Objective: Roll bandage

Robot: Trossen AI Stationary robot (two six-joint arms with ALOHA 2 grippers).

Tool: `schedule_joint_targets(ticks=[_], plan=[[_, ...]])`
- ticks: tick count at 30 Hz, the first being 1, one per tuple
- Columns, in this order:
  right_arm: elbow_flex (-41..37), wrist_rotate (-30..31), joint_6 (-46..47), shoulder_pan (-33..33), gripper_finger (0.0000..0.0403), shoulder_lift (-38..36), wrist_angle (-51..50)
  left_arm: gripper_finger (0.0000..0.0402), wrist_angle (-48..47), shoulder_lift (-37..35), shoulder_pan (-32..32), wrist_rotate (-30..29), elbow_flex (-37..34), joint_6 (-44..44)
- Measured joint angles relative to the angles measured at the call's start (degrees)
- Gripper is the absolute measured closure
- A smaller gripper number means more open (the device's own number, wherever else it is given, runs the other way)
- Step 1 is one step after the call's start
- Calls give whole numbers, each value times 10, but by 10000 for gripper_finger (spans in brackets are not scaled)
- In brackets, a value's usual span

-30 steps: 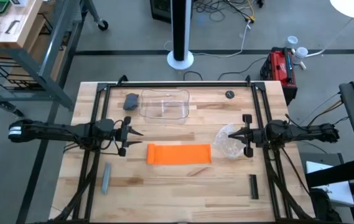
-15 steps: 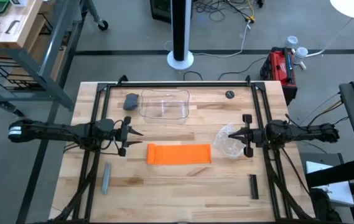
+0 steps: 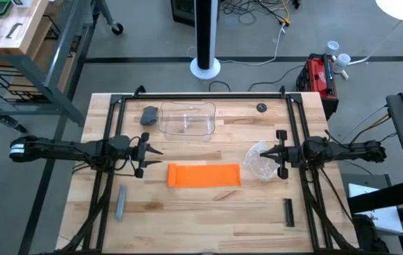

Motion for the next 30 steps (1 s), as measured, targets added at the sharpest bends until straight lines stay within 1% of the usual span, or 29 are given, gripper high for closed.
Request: schedule_joint_targets(ticks=[14,23,27,30], plan=[[0,-1,1,0,401,0,3,262,0,0,0,0,0,0],[0,-1,123,0,401,0,8,262,0,0,0,0,0,0],[0,-1,147,0,401,0,8,262,0,0,0,0,0,0],[0,-1,146,0,401,0,8,262,0,0,0,0,0,0]])
